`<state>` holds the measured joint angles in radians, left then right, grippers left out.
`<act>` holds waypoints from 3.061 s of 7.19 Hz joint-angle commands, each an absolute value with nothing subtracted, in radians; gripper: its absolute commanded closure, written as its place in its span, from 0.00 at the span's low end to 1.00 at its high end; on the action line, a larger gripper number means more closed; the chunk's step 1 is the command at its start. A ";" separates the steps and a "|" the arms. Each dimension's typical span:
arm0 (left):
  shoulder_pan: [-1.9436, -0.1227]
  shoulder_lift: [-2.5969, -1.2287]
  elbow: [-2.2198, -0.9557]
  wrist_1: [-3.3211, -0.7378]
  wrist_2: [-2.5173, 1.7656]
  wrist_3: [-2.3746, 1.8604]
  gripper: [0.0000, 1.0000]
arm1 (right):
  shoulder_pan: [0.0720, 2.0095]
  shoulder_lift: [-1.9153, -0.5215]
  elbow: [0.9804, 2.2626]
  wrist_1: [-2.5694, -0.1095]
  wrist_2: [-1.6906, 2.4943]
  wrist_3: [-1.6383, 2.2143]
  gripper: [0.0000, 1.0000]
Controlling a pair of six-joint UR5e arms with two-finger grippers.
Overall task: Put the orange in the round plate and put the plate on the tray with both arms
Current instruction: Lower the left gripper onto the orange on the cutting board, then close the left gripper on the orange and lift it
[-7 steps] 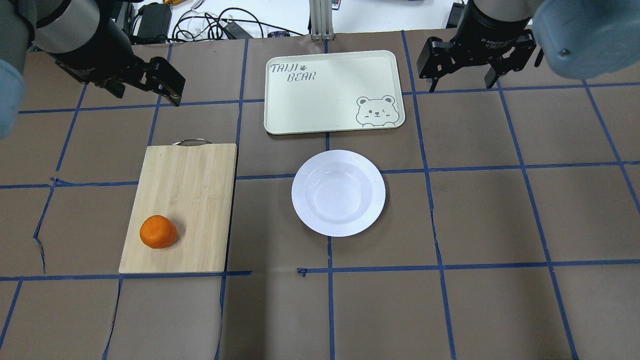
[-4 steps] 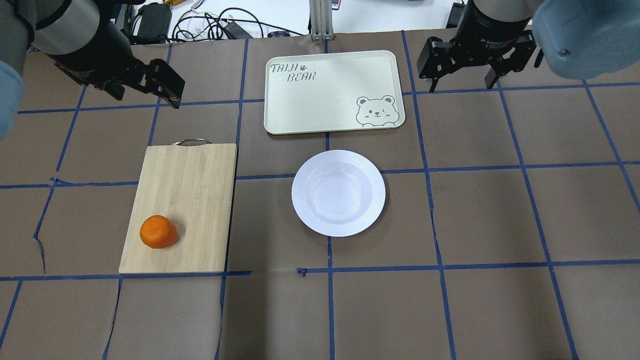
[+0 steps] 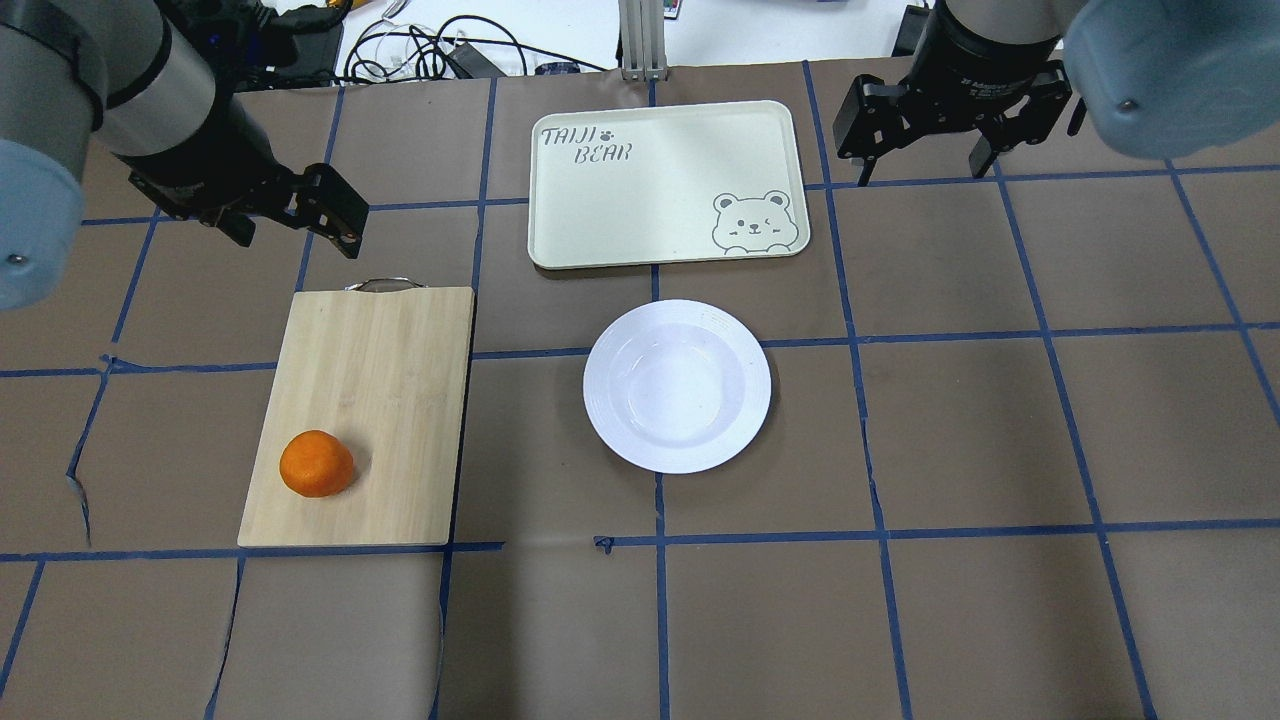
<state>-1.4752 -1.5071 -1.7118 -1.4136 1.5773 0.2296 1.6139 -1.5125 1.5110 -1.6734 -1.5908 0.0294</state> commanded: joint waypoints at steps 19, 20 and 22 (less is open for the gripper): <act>-1.325 -1.839 -2.026 -1.267 1.741 0.229 0.49 | 1.612 -1.514 1.511 -1.669 -1.592 0.028 0.00; -1.325 -1.839 -2.026 -1.267 1.737 0.227 0.73 | 1.615 -1.513 1.512 -1.672 -1.591 0.029 0.00; -1.356 -1.836 -1.941 -1.276 1.659 0.210 0.84 | 1.612 -1.513 1.512 -1.672 -1.591 0.028 0.00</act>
<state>-1.3334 -1.8326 -2.0029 -1.2695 1.7154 0.2178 1.6143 -1.5133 1.5117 -1.6723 -1.5909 0.0287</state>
